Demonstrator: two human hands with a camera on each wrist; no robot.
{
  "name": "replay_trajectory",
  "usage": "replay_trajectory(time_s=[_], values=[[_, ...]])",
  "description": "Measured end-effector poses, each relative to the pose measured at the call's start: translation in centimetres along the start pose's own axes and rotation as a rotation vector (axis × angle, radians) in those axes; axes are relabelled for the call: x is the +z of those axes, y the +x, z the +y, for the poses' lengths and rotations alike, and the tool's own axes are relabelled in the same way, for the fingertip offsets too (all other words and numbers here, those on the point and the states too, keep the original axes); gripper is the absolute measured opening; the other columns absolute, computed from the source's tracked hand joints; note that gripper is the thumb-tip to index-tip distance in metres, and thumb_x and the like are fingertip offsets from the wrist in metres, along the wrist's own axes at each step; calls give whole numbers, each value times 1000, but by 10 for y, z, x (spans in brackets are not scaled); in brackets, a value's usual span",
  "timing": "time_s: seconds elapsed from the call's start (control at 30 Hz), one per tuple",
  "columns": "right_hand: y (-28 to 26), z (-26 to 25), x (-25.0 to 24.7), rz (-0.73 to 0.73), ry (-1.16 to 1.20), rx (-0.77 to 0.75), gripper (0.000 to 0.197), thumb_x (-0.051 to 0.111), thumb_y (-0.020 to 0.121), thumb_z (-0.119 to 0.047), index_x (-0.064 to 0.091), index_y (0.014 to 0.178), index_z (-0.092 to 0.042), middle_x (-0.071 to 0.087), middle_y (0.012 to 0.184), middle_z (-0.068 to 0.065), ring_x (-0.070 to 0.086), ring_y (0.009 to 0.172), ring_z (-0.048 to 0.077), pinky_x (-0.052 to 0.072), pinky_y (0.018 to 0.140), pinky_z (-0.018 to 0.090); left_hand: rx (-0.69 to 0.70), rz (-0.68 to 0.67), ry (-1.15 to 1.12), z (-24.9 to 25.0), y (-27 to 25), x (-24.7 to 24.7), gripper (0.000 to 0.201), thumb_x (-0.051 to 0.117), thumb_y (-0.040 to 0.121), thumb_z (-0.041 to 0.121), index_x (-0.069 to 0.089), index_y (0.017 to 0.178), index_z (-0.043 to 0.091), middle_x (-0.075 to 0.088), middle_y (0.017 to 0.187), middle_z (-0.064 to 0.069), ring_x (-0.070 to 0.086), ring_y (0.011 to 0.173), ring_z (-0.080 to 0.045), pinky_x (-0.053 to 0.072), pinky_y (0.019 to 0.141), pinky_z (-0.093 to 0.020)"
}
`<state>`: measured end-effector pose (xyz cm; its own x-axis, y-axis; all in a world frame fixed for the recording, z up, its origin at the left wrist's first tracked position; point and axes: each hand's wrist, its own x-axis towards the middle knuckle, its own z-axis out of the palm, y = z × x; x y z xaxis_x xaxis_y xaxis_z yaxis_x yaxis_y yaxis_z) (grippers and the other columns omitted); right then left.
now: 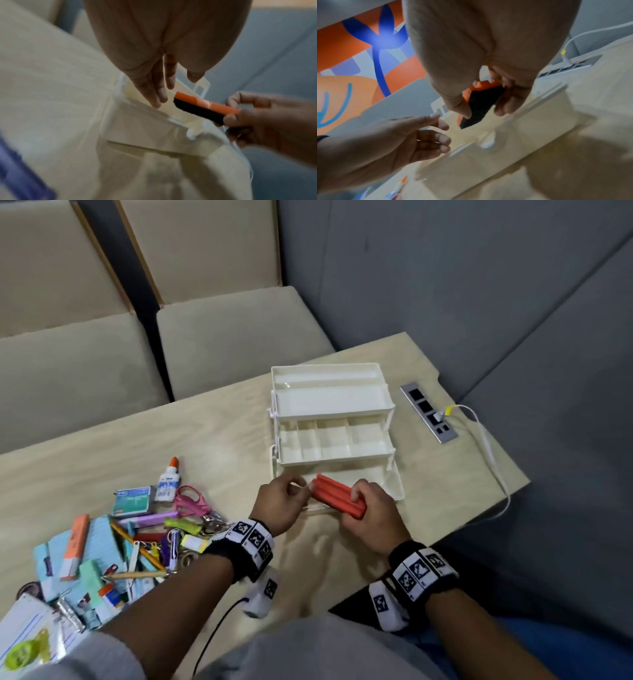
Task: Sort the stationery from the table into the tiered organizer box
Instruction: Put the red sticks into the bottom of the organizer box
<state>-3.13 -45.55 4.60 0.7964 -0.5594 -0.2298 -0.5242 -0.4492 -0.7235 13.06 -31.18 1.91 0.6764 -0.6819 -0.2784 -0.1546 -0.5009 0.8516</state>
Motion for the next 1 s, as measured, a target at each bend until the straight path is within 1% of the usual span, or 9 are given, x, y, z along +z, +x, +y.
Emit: replay_trajectory(time_s=[0.07,0.13,0.2,0.3,0.43,0.53,0.7,0.87,1.0], values=[[10,18,-11,97,-113,83,33,73,72,-26,40,78,-23,57,81,-2,55,69,14,43,57,21,175,-60,313,-1,11,11,24,55,93,44,65,100,23,72,82,5,63,76,-8,41,69,-19],[22,38,-18,119,-231,152,35,67,72,-42,36,77,-27,60,76,0,57,69,22,50,60,31,347,-176,700,-7,19,20,32,47,94,47,66,107,24,70,101,2,63,95,-20,46,80,-31],[33,42,-17,125,-351,167,30,61,73,-50,44,88,-30,63,78,3,60,73,27,55,66,35,368,-239,896,-18,19,15,38,40,96,50,68,104,25,69,104,0,63,98,-25,50,82,-37],[55,49,-19,107,-432,156,45,61,78,-48,53,119,-30,68,86,7,63,84,32,58,75,39,299,-283,925,-24,19,23,44,34,99,51,64,84,22,67,86,-3,63,83,-29,50,68,-37],[80,38,-8,86,-693,142,25,56,89,-26,60,112,-19,66,103,13,64,91,35,50,68,38,272,-269,894,-26,18,25,45,34,99,51,63,82,21,66,79,-2,62,77,-27,50,65,-37],[92,32,-1,20,-842,155,27,50,93,-13,59,119,-8,62,112,19,66,95,38,54,73,42,280,-258,874,-26,17,26,44,34,99,52,65,87,21,67,79,0,62,76,-25,50,65,-36],[96,21,-1,-138,-926,203,48,64,89,-50,64,117,-11,62,118,17,59,106,36,54,84,42,286,-271,831,-28,18,26,44,33,98,53,65,88,23,68,79,1,62,75,-23,50,64,-37],[84,22,-5,-309,-913,-85,39,43,102,-40,66,123,-18,59,128,10,46,125,34,37,103,47,302,-250,814,-31,18,27,59,20,92,61,65,88,24,69,81,1,62,76,-22,49,64,-36],[83,41,-3,-336,-898,-20,59,25,97,-53,70,110,-17,65,123,8,39,128,36,22,114,53,291,-254,795,-32,19,28,61,18,91,63,66,89,25,69,83,2,62,77,-21,50,66,-36]])
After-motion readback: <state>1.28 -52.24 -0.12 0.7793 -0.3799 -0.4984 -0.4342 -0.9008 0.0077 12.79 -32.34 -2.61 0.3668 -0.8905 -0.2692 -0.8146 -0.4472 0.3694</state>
